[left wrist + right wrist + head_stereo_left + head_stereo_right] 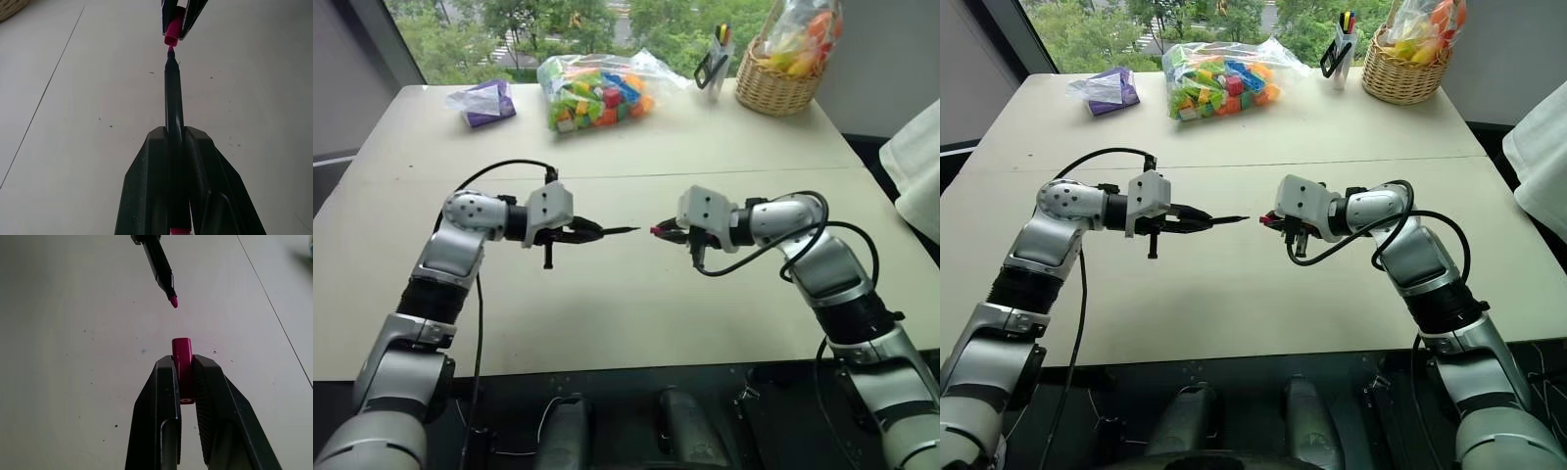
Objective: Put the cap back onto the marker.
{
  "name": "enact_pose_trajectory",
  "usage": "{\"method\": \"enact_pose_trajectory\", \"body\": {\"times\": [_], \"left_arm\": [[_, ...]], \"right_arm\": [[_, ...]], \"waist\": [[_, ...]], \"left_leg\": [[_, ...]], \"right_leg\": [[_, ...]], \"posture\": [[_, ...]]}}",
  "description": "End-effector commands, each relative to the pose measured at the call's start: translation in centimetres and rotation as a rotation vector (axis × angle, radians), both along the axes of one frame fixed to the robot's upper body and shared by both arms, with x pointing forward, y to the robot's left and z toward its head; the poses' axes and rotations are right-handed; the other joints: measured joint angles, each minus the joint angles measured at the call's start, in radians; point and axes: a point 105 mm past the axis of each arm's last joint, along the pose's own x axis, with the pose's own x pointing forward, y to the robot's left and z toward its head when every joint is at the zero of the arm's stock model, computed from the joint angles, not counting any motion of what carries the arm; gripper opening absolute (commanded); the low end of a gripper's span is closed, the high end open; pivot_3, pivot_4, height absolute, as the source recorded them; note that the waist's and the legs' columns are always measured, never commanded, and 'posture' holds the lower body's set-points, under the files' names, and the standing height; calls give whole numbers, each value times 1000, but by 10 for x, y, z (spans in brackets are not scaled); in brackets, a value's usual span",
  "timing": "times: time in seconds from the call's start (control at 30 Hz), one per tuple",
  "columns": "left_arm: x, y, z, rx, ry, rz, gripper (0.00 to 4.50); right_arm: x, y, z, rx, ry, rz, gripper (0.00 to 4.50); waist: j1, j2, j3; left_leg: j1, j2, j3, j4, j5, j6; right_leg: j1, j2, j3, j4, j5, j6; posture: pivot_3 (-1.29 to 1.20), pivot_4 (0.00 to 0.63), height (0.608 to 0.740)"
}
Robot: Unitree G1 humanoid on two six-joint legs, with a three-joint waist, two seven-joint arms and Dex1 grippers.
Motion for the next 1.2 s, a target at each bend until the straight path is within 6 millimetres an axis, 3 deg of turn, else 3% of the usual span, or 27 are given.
{"method": "enact_pose_trajectory", "body": {"times": [0.03,0.57,1.2], "left_arm": [[-2,-5,14,-5,-58,-23,0],[-4,-8,12,0,-51,-35,0],[-5,-6,8,15,-46,-36,0]], "right_arm": [[-6,12,18,17,-58,52,121],[-8,18,24,27,-67,64,121],[-10,11,27,0,-75,59,121]], "waist": [[0,0,0],[0,0,0],[0,0,0]], "left_leg": [[0,0,0,0,0,0],[0,0,0,0,0,0],[0,0,0,0,0,0]], "right_leg": [[0,0,0,0,0,0],[0,0,0,0,0,0],[0,0,0,0,0,0]], "posture": [[0,150,740],[0,150,740],[0,150,740]]}}
